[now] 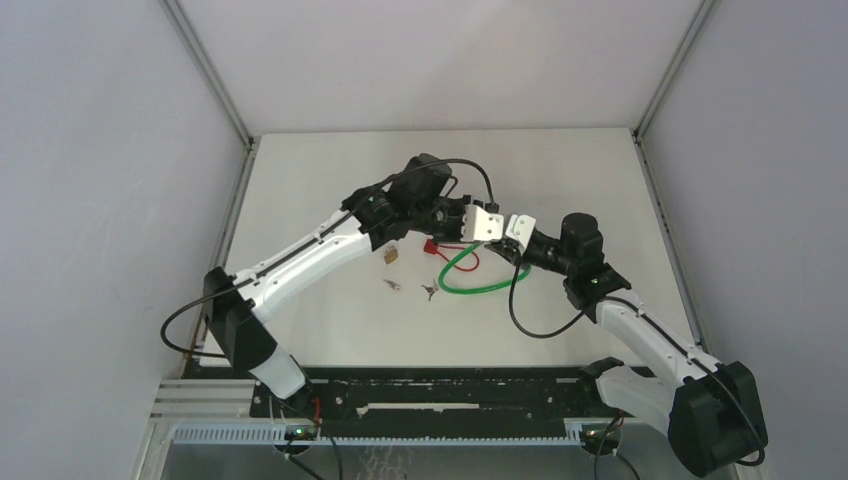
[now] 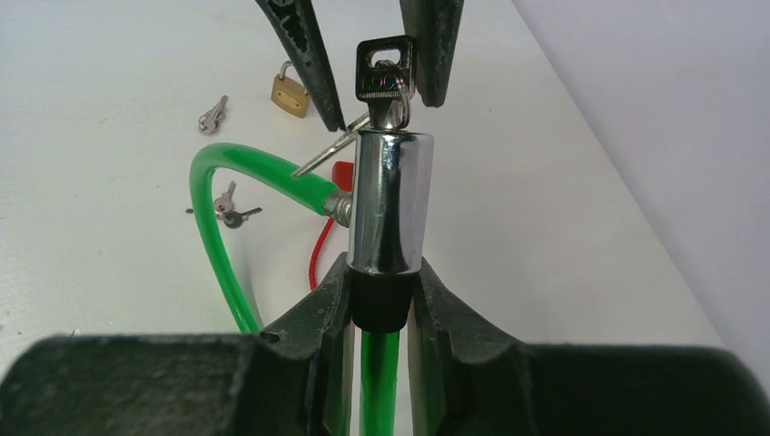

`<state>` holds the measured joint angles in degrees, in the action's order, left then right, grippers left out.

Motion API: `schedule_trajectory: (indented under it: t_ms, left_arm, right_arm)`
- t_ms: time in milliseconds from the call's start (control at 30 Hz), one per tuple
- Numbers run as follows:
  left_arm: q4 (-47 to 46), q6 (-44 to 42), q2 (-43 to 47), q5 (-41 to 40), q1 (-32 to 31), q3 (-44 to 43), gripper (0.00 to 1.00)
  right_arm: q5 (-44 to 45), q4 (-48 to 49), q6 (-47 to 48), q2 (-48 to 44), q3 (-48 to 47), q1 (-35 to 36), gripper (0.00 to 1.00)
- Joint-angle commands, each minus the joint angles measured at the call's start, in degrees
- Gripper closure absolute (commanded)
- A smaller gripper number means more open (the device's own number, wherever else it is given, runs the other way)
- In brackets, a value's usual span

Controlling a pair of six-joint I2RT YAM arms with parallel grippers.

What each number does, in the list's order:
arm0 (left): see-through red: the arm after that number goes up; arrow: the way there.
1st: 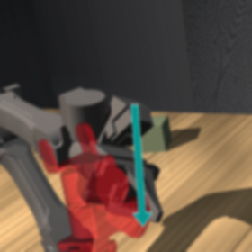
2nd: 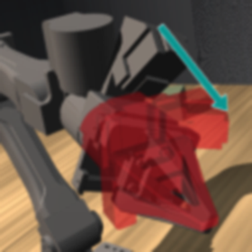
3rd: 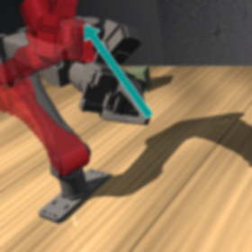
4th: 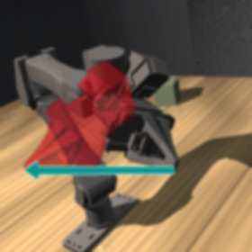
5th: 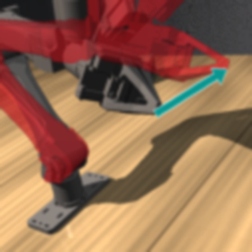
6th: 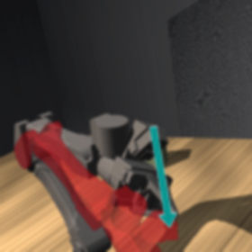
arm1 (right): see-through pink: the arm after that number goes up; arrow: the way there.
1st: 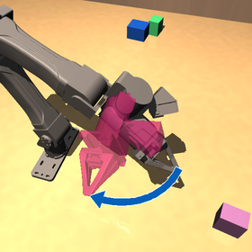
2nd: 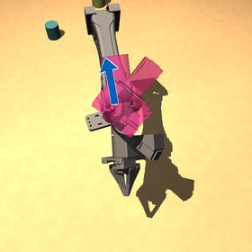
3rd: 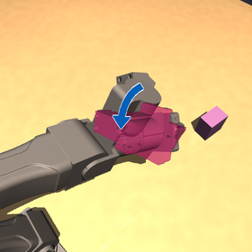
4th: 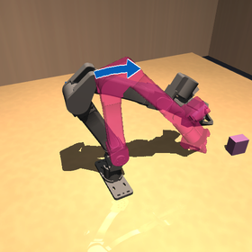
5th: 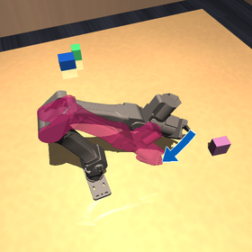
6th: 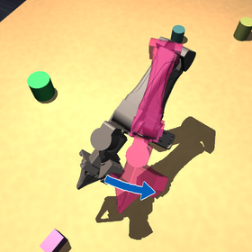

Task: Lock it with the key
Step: Lock the lock at the center of the board.

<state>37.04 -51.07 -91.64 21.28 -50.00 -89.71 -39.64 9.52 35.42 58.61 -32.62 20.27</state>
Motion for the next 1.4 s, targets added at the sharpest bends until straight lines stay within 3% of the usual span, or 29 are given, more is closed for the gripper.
schedule_trajectory:
  t_ms: [0,233,400,567,733,1000,1233,1367]
  left_arm:
    - [2.1,10.0,-1.7,6.4,1.0,-3.6,0.63]
    - [1.6,16.4,-1.0,7.0,3.5,-3.2,0.39]
    - [1.0,23.2,0.6,7.7,5.4,-3.4,0.36]
    - [0.7,35.8,1.0,8.1,6.9,-4.5,0.46]
    - [-0.1,50.6,0.7,13.7,9.3,-3.7,0.54]
    - [-6.6,66.2,0.8,18.3,10.0,-1.7,0.65]
    - [-6.6,70.1,-0.8,13.1,10.0,-3.5,0.76]
    - [-5.9,70.1,-0.9,12.3,10.4,-3.5,0.77]
  right_arm:
    - [1.9,-2.4,-0.8,-0.1,1.3,-0.3,1.00]
    - [1.6,-2.4,-0.8,0.0,1.3,-0.9,1.00]
    - [1.4,-2.5,-0.7,0.1,1.3,-1.1,1.00]
    - [1.2,-2.5,-0.7,0.1,1.3,-1.1,1.00]
    - [1.0,-2.7,-0.7,-0.1,1.3,-1.2,1.00]
    - [1.0,-2.6,-0.8,0.3,1.3,-1.1,1.00]
    - [1.1,-2.7,-0.8,0.3,1.3,-1.1,1.00]
    - [1.0,-2.7,-0.7,0.3,1.3,-1.2,1.00]
